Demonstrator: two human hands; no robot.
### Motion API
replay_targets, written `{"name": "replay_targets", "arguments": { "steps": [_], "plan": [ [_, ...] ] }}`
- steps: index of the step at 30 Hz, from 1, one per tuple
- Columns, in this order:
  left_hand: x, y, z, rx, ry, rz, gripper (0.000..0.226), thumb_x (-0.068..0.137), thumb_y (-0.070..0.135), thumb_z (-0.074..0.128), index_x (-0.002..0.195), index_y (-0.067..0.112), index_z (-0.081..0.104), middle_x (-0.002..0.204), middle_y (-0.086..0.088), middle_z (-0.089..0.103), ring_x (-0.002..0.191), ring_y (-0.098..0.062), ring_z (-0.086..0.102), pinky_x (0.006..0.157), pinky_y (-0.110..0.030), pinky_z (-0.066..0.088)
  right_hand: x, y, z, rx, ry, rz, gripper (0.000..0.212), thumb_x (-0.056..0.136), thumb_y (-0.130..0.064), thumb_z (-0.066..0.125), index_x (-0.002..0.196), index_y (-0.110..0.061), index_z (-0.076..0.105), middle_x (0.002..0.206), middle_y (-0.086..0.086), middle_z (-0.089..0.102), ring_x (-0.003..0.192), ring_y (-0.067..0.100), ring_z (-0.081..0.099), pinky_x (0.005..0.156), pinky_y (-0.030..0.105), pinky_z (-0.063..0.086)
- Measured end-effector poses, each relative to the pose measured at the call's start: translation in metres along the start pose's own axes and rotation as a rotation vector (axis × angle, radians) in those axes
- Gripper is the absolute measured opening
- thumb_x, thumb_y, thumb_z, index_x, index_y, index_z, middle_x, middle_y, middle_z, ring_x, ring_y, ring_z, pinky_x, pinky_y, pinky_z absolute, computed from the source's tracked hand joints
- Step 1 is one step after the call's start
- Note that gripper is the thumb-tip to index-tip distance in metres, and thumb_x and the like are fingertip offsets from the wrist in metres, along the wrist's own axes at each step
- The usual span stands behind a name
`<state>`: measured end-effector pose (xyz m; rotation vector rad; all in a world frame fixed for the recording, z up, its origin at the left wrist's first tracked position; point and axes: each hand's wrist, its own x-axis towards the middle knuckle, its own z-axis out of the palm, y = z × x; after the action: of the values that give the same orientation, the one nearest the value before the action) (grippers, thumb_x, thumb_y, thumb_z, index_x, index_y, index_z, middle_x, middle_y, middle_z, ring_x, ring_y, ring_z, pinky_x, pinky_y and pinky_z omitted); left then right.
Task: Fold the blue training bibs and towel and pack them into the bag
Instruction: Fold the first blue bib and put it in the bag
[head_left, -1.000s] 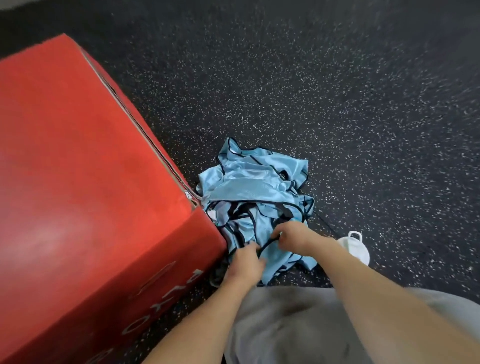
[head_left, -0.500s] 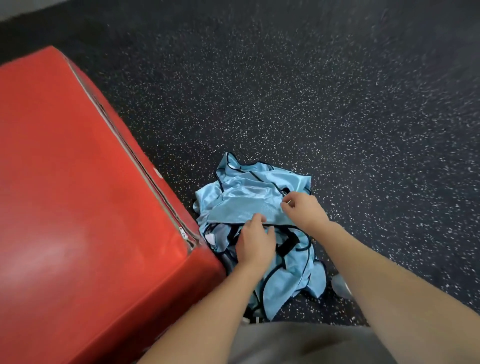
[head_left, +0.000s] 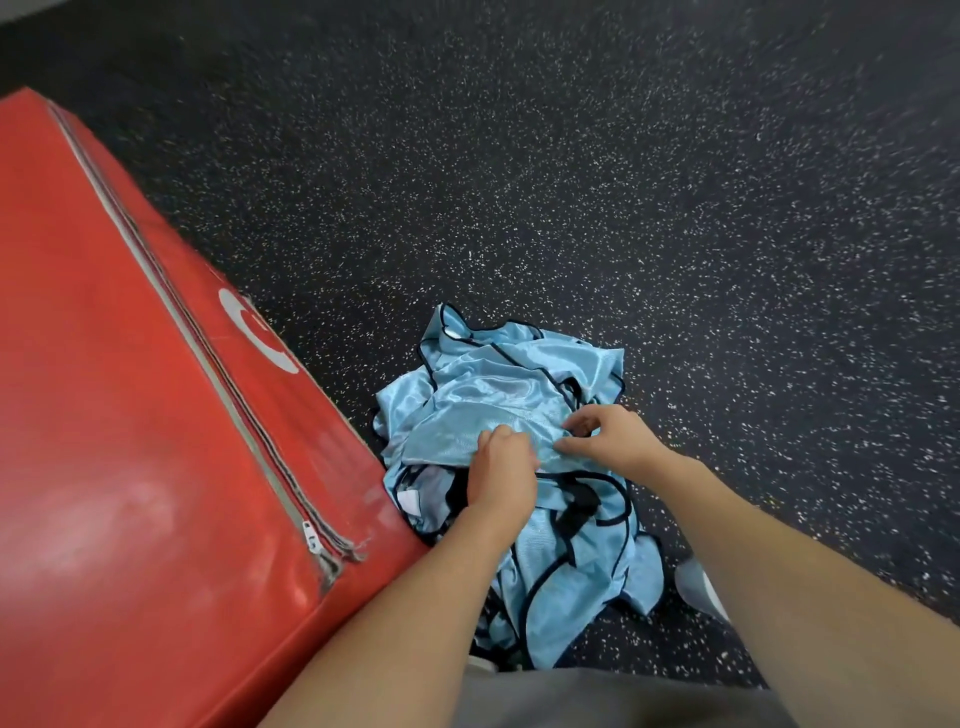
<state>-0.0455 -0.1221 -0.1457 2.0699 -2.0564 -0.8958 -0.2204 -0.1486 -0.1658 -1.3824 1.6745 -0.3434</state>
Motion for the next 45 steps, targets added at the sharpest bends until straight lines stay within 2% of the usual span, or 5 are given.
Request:
{"name": "replay_targets", "arguments": {
  "steps": [17, 28, 32, 38, 45],
  "plan": [
    [0.007, 0.026, -0.017, 0.068, 0.089, 0.023, 0.031, 0.103, 0.032, 0.051, 0.132, 0.025, 0.057, 0.132, 0.0, 0.057, 0.126, -0.024, 0.046, 0.103, -0.04, 0.036, 0.024, 0.01, -0.023, -0.058, 0.173, 0.104, 0.019, 0.097, -0.036, 0.063, 0.104, -0.019, 0.067, 0.101, 0.002, 0.07, 0.088, 0.017, 0.064, 0.077, 0.03, 0.051],
    [0.07, 0.042, 0.004, 0.078, 0.112, -0.027, 0.035, 0.1, 0.04, 0.053, 0.132, 0.027, 0.055, 0.135, 0.001, 0.056, 0.13, -0.023, 0.043, 0.106, -0.043, 0.029, 0.111, 0.029, 0.011, 0.048, 0.245, 0.29, 0.071, 0.086, -0.041, 0.073, 0.144, -0.014, 0.042, 0.131, 0.015, 0.06, 0.119, 0.033, 0.057, 0.09, 0.037, 0.045],
    [0.078, 0.041, 0.009, 0.075, 0.099, -0.019, 0.033, 0.101, 0.041, 0.052, 0.131, 0.027, 0.056, 0.133, 0.002, 0.057, 0.129, -0.023, 0.044, 0.106, -0.043, 0.03, 0.126, 0.042, 0.017, 0.063, 0.237, 0.295, 0.04, 0.086, -0.027, 0.073, 0.124, -0.022, 0.061, 0.113, 0.009, 0.07, 0.102, 0.027, 0.065, 0.09, 0.037, 0.053],
    [0.067, 0.037, 0.012, 0.07, 0.067, -0.015, 0.035, 0.101, 0.044, 0.051, 0.131, 0.028, 0.058, 0.134, 0.005, 0.056, 0.128, -0.02, 0.045, 0.107, -0.042, 0.031, 0.121, 0.041, 0.003, 0.2, 0.275, 0.195, 0.007, 0.088, -0.014, 0.072, 0.094, -0.017, 0.072, 0.079, 0.001, 0.069, 0.068, 0.011, 0.06, 0.055, 0.012, 0.039],
    [0.038, 0.038, -0.011, 0.068, 0.053, -0.039, 0.038, 0.1, 0.046, 0.052, 0.133, 0.028, 0.057, 0.137, 0.006, 0.054, 0.129, -0.019, 0.044, 0.108, -0.041, 0.03, 0.087, 0.017, -0.03, 0.402, 0.199, 0.105, 0.009, 0.078, -0.017, 0.085, 0.08, -0.018, 0.076, 0.081, 0.002, 0.077, 0.075, 0.018, 0.07, 0.08, 0.037, 0.059]
  ]
}}
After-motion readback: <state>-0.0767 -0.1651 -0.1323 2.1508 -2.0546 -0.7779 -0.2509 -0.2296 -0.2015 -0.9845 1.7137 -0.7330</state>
